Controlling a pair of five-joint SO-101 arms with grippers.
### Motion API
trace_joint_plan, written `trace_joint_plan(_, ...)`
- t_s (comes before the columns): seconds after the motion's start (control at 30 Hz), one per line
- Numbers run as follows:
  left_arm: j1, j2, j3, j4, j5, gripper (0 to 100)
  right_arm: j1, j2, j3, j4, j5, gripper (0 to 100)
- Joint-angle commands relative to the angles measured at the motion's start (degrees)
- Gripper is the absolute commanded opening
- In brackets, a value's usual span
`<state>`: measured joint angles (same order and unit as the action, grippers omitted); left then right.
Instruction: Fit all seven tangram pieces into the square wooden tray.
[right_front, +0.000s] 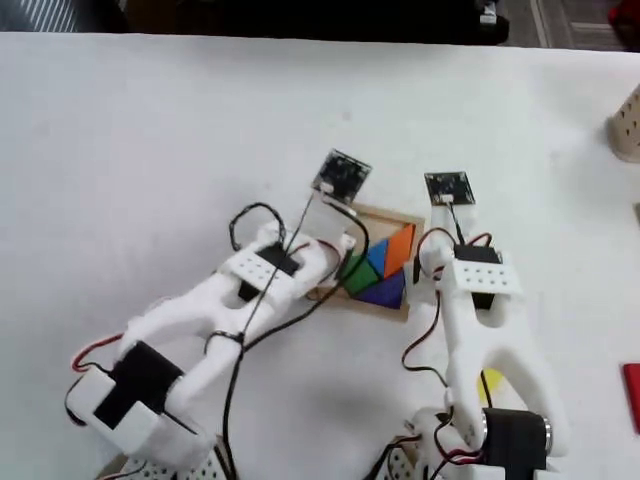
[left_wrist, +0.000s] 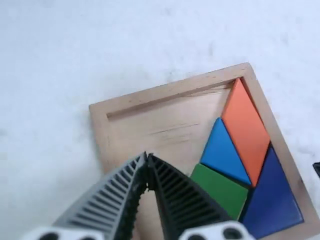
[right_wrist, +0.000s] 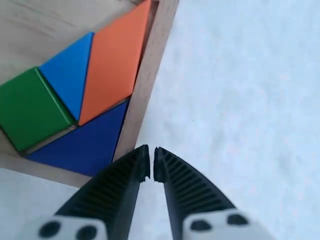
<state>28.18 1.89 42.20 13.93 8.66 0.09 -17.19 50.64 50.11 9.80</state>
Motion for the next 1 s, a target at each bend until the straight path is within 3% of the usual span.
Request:
trace_joint_plan(0.0, -0.66, -0.04, -3.52, -1.93, 1.85, 2, -0.75, -1.63, -0.26, -0.92, -0.26, 1.9)
trace_joint_plan(0.27, -0.66, 11.03, -11.16, 0.70, 1.85, 2, -0.75, -1.63, -0.26, -0.84, -0.18, 1.9)
trace_joint_plan(0.43, 1.10, 9.45, -10.64, 4.22, 1.41, 2, -0.75, -1.63, -0.26, -0.84, -0.18, 1.9)
trace_joint_plan(0.73, 11.47, 4.44, -3.87, 4.22, 1.41, 2, -0.75, -1.63, -0.26, -0.84, -0.18, 2.0)
trace_joint_plan(0.97, 11.03, 4.18, -4.04, 4.22, 1.76, 2, -0.75, -1.63, -0.26, -0.92, -0.18, 2.1)
